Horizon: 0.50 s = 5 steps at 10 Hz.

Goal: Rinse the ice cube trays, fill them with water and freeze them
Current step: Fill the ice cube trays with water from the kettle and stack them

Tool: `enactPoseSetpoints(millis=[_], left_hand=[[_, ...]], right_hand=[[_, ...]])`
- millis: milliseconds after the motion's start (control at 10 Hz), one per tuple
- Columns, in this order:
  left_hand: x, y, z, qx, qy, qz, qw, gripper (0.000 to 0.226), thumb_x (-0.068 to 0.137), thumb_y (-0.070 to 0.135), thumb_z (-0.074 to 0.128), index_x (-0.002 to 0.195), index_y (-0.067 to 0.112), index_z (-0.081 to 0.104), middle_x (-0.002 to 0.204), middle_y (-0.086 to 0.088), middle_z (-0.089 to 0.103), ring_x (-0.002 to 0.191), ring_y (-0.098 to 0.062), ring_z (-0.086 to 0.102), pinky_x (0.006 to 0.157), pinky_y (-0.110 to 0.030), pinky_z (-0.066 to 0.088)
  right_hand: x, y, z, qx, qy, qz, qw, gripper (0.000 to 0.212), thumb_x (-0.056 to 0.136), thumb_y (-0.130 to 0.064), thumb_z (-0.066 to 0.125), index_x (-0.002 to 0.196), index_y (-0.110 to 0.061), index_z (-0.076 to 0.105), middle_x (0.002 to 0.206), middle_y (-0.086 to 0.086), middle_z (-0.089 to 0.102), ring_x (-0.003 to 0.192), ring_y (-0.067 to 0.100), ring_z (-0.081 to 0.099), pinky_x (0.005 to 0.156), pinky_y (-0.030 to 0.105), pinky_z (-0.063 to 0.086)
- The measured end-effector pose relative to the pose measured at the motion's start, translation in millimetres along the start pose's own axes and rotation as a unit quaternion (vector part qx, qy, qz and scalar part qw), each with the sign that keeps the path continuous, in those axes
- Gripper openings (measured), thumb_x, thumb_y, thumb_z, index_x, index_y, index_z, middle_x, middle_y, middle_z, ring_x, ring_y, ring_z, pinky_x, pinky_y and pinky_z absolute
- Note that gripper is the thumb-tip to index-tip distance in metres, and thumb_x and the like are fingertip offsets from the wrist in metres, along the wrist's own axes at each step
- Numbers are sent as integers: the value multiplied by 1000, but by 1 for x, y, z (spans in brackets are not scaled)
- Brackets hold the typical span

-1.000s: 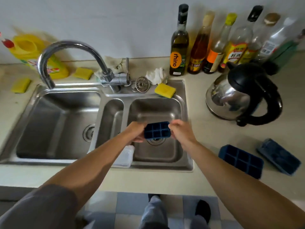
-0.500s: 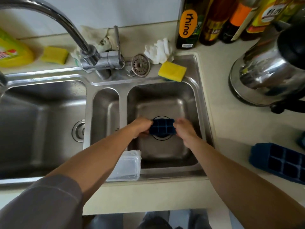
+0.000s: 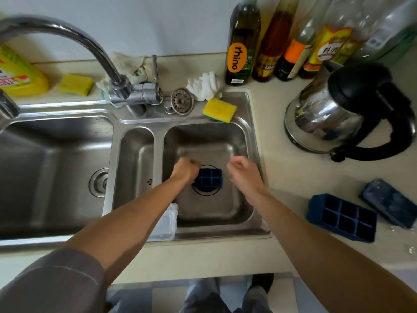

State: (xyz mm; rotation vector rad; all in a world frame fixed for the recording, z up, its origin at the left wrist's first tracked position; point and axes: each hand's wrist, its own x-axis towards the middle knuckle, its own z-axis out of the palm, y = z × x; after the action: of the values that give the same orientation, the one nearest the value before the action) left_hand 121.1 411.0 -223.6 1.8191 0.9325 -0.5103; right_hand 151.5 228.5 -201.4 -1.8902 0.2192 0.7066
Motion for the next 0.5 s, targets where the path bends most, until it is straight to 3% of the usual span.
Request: enactPoseSetpoints(millis=[100,200,300,400,500], left_hand=[[-37,21,13,-80,0,49,996,21,104,16,49,107,2,65,99,-16,69,85,-26,68,77,-41,58],[-73,50,29,-111,-71,26,991,29,107,9,36,87,17,56,91,-5,61,88,-20,64,69,-25,51],[-113,78,52,-123,-27,64,990,23,105,15,46,90,13,63,86,-6,67,74,-18,66,71,-31,56],[-136,92,71,-111,-14,126,986,21,105,19,50,100,8,67,89,-6,71,78,-20,69,79,-42,59],[-154,110,85,-119,-15,142,983,19,104,17,51,104,5,66,90,-9,71,78,-20,68,70,-33,56]], right_hand=[[-35,-31,-39,13,30,-101,994,24,100,-28,60,118,-15,67,112,4,72,106,20,68,97,43,55],[-70,-57,-91,23,69,-195,978,22,100,-37,59,113,-20,67,106,-6,72,100,9,68,91,34,56],[-94,-74,-149,30,147,-272,951,21,99,-40,61,110,-23,67,99,-11,71,94,0,66,81,18,51],[-101,-79,-204,27,255,-318,913,31,97,-45,61,111,-18,65,99,-11,69,93,0,64,77,10,48],[-88,-71,-248,9,319,-281,905,45,96,-52,60,122,-15,61,114,-1,66,103,11,62,85,21,49]])
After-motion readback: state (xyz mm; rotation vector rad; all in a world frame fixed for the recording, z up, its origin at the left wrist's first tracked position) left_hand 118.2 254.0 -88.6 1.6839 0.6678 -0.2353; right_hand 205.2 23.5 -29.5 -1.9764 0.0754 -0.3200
